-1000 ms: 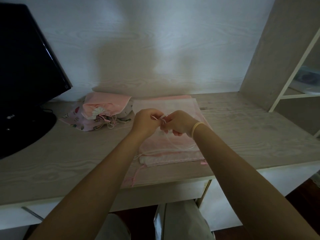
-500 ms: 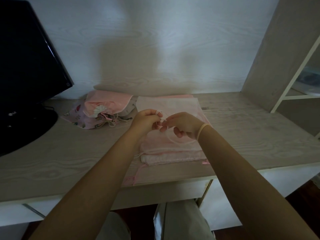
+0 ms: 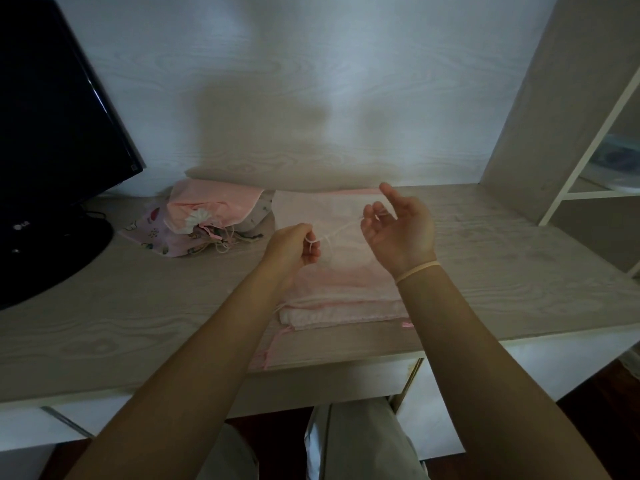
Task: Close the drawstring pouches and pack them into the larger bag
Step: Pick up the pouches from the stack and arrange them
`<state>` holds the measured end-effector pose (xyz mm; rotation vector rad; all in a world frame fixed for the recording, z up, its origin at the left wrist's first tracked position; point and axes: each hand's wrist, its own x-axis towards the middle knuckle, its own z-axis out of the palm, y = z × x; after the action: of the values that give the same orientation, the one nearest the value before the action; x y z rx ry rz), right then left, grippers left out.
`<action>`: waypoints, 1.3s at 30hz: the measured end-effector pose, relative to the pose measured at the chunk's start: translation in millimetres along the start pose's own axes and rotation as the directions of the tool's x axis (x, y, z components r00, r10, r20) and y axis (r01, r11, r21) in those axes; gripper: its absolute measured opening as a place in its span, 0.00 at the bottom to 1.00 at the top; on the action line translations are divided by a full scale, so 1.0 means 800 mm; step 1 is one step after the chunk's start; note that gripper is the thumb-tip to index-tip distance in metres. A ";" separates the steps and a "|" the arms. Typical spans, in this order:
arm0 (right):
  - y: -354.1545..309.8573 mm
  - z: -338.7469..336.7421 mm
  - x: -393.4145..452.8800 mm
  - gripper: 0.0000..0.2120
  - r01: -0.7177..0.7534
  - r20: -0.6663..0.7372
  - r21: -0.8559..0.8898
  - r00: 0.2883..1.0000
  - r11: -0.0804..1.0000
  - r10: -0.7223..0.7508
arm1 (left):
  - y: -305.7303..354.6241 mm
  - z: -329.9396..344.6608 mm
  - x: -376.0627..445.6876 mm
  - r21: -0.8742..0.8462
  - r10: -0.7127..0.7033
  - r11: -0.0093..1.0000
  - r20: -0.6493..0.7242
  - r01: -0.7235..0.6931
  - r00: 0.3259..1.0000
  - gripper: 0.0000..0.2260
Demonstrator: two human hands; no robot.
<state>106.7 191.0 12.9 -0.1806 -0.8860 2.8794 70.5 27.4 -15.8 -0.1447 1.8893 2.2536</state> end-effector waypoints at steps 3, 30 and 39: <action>-0.001 0.001 0.000 0.12 0.191 -0.018 -0.448 0.975 0.873 -0.223 | 0.000 0.001 0.001 -0.008 0.010 1.000 -0.006 -0.010 1.000 0.11; 0.013 -0.051 0.016 0.15 -0.074 0.315 -0.710 0.856 -0.700 -0.410 | -0.015 -0.025 0.009 -0.112 0.041 0.991 -0.248 -0.071 0.968 0.14; -0.015 -0.064 0.016 0.11 -0.106 0.114 -0.886 0.893 -0.451 -0.436 | 0.003 -0.054 -0.002 0.540 0.466 0.820 -0.436 -0.190 0.770 0.15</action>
<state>102.7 230.9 -23.8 -0.5276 -2.6521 0.5913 69.1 -15.3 -20.5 -0.4581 2.9420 1.9961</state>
